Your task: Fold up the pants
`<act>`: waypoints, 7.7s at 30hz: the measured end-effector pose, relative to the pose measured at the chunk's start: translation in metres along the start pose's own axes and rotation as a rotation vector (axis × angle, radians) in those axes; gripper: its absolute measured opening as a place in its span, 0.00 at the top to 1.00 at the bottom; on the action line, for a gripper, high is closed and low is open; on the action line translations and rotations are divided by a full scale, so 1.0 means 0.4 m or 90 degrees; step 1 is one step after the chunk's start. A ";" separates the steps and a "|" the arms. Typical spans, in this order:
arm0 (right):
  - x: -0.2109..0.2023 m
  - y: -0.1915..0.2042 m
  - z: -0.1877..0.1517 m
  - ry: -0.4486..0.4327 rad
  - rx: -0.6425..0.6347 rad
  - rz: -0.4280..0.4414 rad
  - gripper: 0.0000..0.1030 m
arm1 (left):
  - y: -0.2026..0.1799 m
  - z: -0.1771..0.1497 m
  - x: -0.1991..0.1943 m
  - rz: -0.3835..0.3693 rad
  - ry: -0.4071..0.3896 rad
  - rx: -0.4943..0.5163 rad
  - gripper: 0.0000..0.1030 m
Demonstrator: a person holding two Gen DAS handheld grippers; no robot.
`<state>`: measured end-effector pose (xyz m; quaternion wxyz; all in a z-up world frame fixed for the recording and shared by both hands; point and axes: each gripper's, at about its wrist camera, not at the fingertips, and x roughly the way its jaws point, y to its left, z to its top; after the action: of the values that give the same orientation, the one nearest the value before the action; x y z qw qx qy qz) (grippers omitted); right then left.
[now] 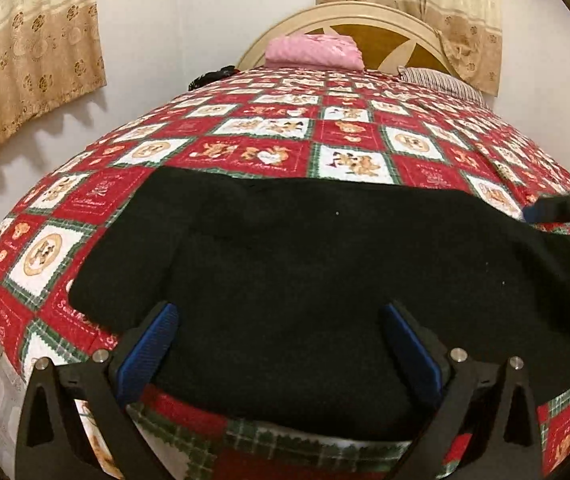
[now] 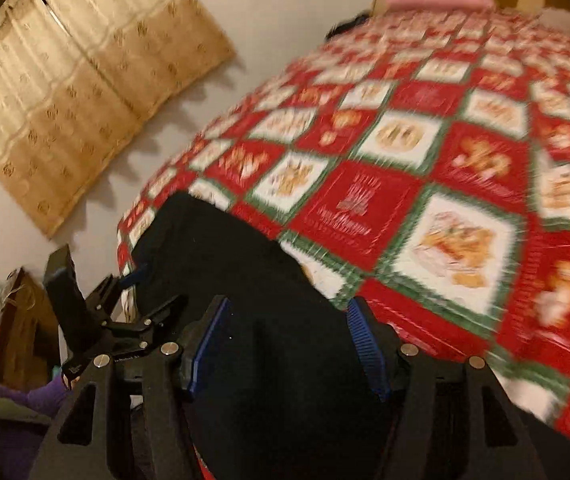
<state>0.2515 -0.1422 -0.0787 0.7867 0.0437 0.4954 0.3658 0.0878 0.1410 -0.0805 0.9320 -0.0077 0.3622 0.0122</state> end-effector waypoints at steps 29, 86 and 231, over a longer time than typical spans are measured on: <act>0.017 0.114 -0.034 0.043 -0.117 0.012 0.39 | -0.005 -0.006 0.004 0.007 -0.001 0.000 0.00; 0.164 -0.061 0.116 0.005 0.133 0.176 0.64 | -0.008 -0.008 0.008 -0.001 0.003 0.003 0.00; -0.486 -0.222 -0.444 -0.404 0.357 -0.393 0.76 | -0.033 -0.020 -0.001 0.037 -0.024 -0.012 0.00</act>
<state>0.1077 -0.3795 -0.0614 0.9274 0.2134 0.3011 -0.0612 0.0825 0.1278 -0.0859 0.9377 -0.0059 0.3448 0.0429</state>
